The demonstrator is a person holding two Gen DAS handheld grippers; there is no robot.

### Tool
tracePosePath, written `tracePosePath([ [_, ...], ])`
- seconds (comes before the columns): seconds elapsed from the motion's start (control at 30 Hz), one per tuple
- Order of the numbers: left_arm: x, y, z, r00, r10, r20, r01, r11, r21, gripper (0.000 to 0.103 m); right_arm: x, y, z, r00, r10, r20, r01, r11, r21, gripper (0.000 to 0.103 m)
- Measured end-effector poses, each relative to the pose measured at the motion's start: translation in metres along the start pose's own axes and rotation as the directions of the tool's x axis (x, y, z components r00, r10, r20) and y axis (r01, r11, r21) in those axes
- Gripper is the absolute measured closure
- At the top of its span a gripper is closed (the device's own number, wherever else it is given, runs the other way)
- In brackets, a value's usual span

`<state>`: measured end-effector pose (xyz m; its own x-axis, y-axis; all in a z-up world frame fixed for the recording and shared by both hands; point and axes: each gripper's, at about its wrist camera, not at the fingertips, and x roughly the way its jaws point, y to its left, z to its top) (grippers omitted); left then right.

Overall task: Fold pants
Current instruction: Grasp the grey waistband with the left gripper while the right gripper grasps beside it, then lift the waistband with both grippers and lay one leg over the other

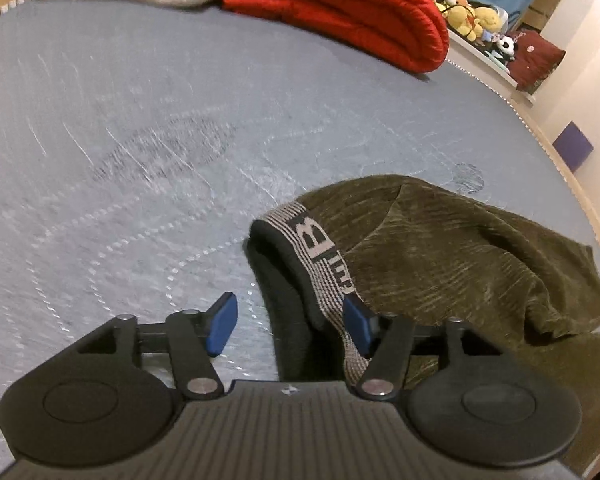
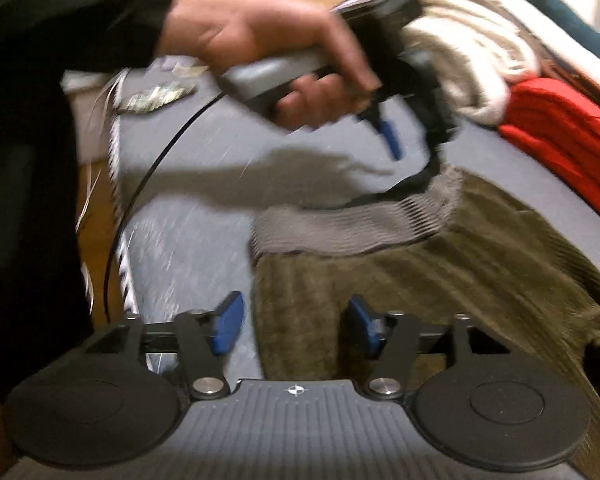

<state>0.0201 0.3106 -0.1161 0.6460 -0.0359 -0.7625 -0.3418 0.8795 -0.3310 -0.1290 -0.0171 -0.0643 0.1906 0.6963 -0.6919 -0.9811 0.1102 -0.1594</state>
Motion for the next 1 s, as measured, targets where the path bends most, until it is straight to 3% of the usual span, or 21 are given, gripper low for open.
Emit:
tracePosePath([
  [0.07,0.009,0.0,0.0,0.999,-0.033,-0.018,0.033,0.999,-0.009,0.038,0.002,0.005,-0.002,1.0,-0.014,0.002,0.014,0.999,-0.045,0.04],
  [0.1,0.013,-0.002,-0.001,0.999,-0.049,-0.021,0.049,0.999,-0.015,0.038,0.002,0.005,-0.002,1.0,-0.011,0.004,0.011,0.999,-0.043,0.047],
  [0.13,0.017,-0.003,-0.001,0.997,-0.071,-0.02,0.071,0.997,-0.023,0.038,0.001,0.003,0.0,1.0,-0.008,0.006,0.008,1.0,-0.03,0.064],
  [0.2,0.024,-0.008,-0.003,0.996,-0.084,-0.014,0.084,0.996,-0.007,0.038,0.0,-0.004,0.006,1.0,0.022,0.001,-0.022,1.0,0.005,0.083],
  [0.27,0.025,-0.013,-0.003,0.999,-0.051,0.003,0.051,0.998,0.036,0.058,-0.001,-0.007,0.01,0.999,0.035,0.004,-0.035,0.999,0.025,0.089],
  [0.33,0.017,-0.009,0.0,0.998,-0.06,0.015,0.06,0.998,0.021,0.084,-0.001,-0.002,0.012,1.0,0.021,0.011,-0.021,1.0,-0.013,0.094],
  [0.4,-0.001,-0.006,0.005,0.995,-0.084,0.06,0.083,0.996,0.025,0.087,-0.003,0.006,0.017,0.999,0.024,0.031,-0.023,0.999,-0.042,0.095],
  [0.5,-0.034,-0.005,0.009,0.988,-0.09,0.125,0.084,0.995,0.046,0.088,-0.004,0.015,0.025,0.997,0.03,0.065,-0.025,0.997,-0.077,0.096],
  [0.57,-0.049,-0.006,0.007,0.987,-0.057,0.147,0.047,0.996,0.076,0.088,-0.01,0.021,0.032,0.993,0.045,0.105,-0.036,0.995,-0.09,0.096],
  [0.7,-0.045,-0.002,0.0,0.995,0.014,0.1,-0.021,0.997,0.071,0.084,-0.014,0.038,0.041,0.982,0.092,0.162,-0.069,0.988,-0.141,0.096],
  [0.77,-0.04,-0.011,-0.003,0.989,0.108,0.1,-0.119,0.987,0.111,0.081,-0.006,0.037,0.04,0.991,0.072,0.11,-0.058,0.99,-0.132,0.095],
  [0.83,-0.05,-0.021,-0.005,0.965,0.196,0.174,-0.225,0.961,0.162,0.07,-0.004,0.031,0.038,0.995,0.053,0.08,-0.046,0.995,-0.083,0.09],
  [0.87,-0.058,-0.026,-0.005,0.956,0.199,0.214,-0.237,0.956,0.173,0.067,-0.008,0.026,0.037,0.994,0.047,0.094,-0.042,0.997,-0.058,0.087],
  [0.9,-0.067,-0.03,-0.005,0.954,0.176,0.243,-0.221,0.96,0.171,0.064,-0.016,0.021,0.037,0.993,0.041,0.114,-0.038,0.999,-0.027,0.076],
  [0.93,-0.077,-0.034,-0.006,0.957,0.129,0.26,-0.175,0.971,0.164,0.064,-0.024,0.016,0.037,0.99,0.034,0.137,-0.035,0.999,-0.001,0.066],
  [1.0,-0.087,-0.042,-0.01,0.967,0.016,0.255,-0.064,0.982,0.179,0.064,-0.041,0.004,0.035,0.984,0.008,0.18,-0.019,0.998,0.06,0.06],
])
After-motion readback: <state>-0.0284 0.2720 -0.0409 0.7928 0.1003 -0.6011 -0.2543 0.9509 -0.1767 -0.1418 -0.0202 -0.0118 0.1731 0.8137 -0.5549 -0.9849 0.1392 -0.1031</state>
